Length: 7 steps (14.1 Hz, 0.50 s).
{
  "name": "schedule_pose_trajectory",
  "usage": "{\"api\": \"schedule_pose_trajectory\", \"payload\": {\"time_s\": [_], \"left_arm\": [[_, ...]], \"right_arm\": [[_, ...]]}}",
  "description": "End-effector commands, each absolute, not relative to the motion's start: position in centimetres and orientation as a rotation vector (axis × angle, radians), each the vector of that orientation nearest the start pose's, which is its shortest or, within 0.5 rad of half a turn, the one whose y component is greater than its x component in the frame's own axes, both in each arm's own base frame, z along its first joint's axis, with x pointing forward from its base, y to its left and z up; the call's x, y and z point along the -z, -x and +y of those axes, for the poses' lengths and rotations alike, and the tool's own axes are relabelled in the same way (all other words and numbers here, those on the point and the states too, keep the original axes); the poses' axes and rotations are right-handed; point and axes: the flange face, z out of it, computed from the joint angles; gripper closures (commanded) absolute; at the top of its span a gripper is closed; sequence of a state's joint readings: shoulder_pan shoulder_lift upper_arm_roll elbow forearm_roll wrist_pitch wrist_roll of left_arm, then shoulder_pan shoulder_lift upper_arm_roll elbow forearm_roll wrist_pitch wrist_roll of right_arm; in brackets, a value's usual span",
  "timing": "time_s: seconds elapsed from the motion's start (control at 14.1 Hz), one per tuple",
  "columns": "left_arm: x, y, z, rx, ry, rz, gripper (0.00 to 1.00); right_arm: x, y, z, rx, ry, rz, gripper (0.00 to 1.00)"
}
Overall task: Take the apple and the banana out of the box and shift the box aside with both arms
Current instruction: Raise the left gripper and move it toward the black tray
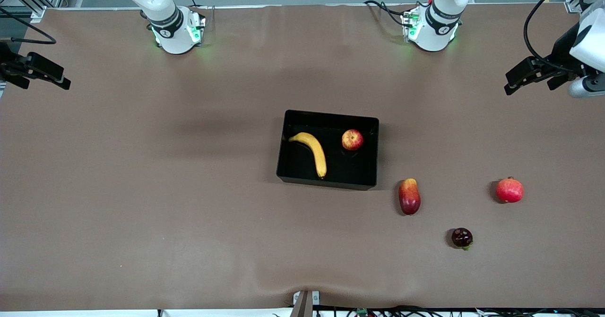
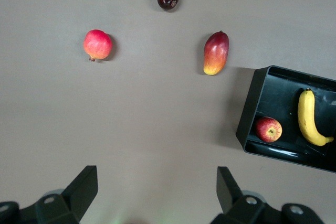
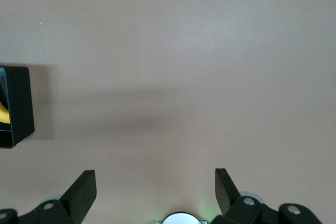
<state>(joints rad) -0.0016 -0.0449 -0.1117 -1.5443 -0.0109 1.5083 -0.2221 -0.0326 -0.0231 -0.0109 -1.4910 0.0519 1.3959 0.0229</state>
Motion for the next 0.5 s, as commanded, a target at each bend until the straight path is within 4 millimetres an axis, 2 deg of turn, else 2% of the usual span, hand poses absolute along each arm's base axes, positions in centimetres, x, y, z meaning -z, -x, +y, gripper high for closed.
{"api": "schedule_pose_trajectory", "payload": {"time_s": [0.0,0.43], "left_arm": [[-66.31,-52.82,-6.44,0.014,3.150,-0.141,0.00],[-66.09,-53.31,-5.87,0.002,3.150,-0.155,0.00]], "right_arm": [[-66.38,-52.84,-1.67,-0.115,3.081,0.081,0.00],[-66.40,-52.86,-1.67,-0.112,3.081,0.081,0.00]]}}
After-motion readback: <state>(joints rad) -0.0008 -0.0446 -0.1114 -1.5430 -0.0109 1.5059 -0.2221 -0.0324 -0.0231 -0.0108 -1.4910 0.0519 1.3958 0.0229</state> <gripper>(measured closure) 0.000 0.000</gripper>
